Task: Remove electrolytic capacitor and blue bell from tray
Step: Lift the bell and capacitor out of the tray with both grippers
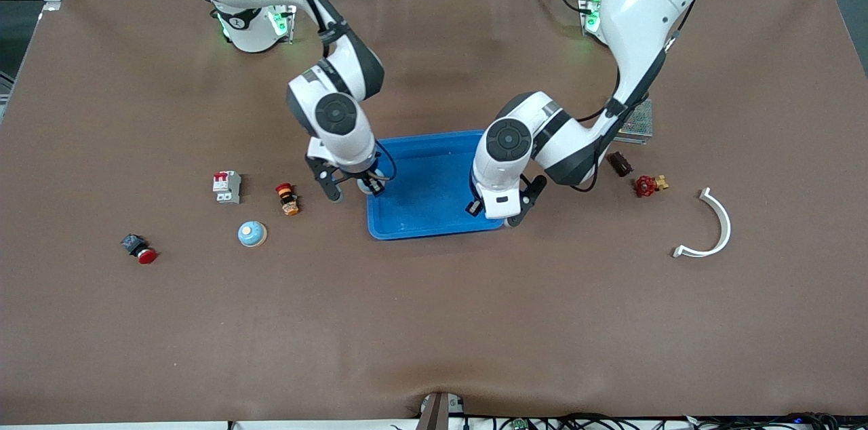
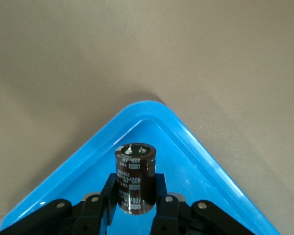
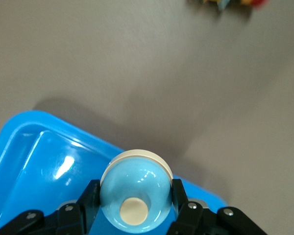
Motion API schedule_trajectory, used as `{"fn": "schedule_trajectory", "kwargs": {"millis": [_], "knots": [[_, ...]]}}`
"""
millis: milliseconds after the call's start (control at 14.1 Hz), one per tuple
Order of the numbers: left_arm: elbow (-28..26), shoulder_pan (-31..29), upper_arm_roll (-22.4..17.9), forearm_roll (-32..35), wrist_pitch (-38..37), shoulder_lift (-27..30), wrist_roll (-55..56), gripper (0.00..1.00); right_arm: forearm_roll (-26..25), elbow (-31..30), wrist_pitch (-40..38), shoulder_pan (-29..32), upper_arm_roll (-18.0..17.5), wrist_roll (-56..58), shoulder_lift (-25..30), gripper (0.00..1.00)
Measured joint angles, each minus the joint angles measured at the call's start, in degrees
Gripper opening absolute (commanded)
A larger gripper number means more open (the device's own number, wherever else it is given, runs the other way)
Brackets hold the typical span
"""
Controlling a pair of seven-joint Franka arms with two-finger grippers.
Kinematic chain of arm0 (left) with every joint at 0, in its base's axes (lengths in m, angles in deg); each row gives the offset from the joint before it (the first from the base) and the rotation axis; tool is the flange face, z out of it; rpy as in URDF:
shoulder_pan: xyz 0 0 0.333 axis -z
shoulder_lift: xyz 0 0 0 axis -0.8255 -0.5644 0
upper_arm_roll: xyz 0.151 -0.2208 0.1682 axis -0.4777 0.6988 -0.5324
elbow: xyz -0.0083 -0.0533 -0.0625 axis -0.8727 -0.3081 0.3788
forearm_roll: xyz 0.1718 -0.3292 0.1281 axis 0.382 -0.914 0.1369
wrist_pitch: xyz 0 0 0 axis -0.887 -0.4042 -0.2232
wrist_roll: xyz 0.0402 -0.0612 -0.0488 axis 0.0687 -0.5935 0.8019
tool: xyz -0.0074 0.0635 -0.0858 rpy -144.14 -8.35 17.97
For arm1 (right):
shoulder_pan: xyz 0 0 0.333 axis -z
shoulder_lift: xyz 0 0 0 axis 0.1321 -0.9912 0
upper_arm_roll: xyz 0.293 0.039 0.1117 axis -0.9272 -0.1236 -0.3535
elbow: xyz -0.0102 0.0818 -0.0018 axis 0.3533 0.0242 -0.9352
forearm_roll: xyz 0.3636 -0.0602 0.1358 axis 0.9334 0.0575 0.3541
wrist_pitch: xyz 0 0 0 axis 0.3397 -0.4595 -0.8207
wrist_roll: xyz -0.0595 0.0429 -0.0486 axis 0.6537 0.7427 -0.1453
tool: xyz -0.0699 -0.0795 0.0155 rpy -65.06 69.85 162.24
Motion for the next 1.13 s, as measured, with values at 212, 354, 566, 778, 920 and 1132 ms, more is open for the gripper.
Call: {"fn": "schedule_trajectory", "kwargs": {"millis": [212,354,566,778,920,1132], "knots": [[0.11,-1.28,-0.02,0.0,-5.01,3.84,-3.96,0.0,2.04,0.0,-2.93,5.08,0.04,13.12,1.84,0.0],[0.11,-2.81,-0.02,0.0,-8.14,5.71,-7.48,0.0,2.07,0.0,-4.84,8.52,0.08,20.38,2.67,0.0],[0.11,-5.18,-0.02,0.0,-11.05,7.32,-11.81,0.0,2.06,-0.04,-7.74,13.59,0.21,31.21,4.31,0.0],[0.11,-7.09,-0.01,-0.28,-13.08,8.72,-15.53,0.0,1.46,-0.65,-9.19,18.66,0.33,40.63,6.25,0.0],[0.11,-8.04,0.0,-0.34,-14.74,9.54,-17.54,0.0,0.66,-1.66,-9.32,22.37,0.39,46.62,7.36,0.0],[0.08,-9.77,-0.02,-0.39,-18.01,10.5,-21.38,0.0,-2.78,-2.48,-9.23,26.88,0.43,52.69,7.77,0.0]]}}
